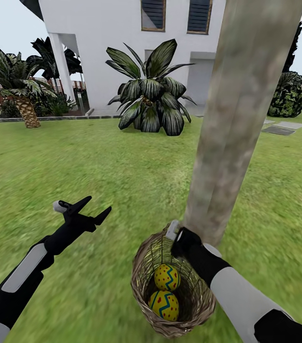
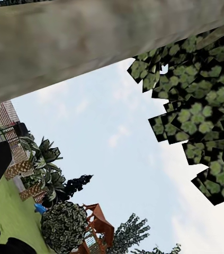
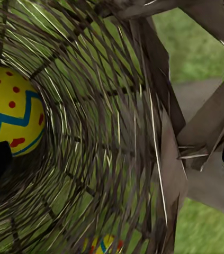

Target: Take the three Easter eggs out of the wicker basket on the lawn in the garden, then place them on the lawn next to a single tree (choose any tree) so that all three eggs are next to the same tree and none are left in the basket.

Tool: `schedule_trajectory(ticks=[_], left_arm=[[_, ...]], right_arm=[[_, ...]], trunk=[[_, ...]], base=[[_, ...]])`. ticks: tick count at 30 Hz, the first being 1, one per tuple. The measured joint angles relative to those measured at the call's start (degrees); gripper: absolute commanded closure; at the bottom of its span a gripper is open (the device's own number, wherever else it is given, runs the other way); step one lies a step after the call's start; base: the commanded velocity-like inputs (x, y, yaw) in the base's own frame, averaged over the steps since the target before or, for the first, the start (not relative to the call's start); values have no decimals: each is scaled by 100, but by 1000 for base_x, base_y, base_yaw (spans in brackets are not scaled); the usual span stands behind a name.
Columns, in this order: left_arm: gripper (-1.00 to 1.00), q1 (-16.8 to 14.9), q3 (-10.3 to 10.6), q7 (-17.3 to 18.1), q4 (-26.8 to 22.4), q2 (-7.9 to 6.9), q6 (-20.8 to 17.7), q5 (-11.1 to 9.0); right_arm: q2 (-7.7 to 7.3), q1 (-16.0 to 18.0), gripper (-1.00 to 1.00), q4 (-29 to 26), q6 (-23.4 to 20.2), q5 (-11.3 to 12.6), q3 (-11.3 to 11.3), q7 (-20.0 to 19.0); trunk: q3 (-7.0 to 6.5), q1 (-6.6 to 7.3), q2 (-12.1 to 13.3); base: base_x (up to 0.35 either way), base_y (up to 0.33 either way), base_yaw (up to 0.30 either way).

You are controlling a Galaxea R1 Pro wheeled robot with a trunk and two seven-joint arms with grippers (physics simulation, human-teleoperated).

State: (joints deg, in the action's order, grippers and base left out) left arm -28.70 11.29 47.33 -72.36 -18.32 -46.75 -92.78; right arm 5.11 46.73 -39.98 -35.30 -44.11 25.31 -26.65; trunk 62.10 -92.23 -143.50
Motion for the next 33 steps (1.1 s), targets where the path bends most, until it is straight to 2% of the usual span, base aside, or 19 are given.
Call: schedule_trajectory(ticks=[2,4,6,11,23,28,33], left_arm=[[-100,0,0,0,0,1,0,0],[-100,0,0,0,0,1,0,0],[-100,0,0,0,0,1,0,0],[-100,0,0,-2,0,1,1,5],[-100,0,0,-12,0,14,1,11],[-100,0,0,-17,0,18,1,11],[-100,0,0,-16,0,18,1,11]], right_arm=[[31,0,-100,-24,8,12,3,-113],[52,0,-100,-15,2,18,-1,-610],[56,0,-100,11,-15,16,-3,-805],[12,0,-100,51,-58,5,-28,-1014],[-1,0,-100,36,-77,-17,-47,-928],[41,0,-100,-21,-66,-25,-43,-481],[58,0,-100,-39,-26,-35,-39,-408]], trunk=[[0,0,0],[0,0,0],[0,0,0],[22,-3,-1],[288,-34,-17],[398,-47,-24],[509,-60,-30]], base=[[0,0,0],[0,0,0],[0,0,0],[0,0,0],[0,0,0],[0,0,0],[0,0,0]])
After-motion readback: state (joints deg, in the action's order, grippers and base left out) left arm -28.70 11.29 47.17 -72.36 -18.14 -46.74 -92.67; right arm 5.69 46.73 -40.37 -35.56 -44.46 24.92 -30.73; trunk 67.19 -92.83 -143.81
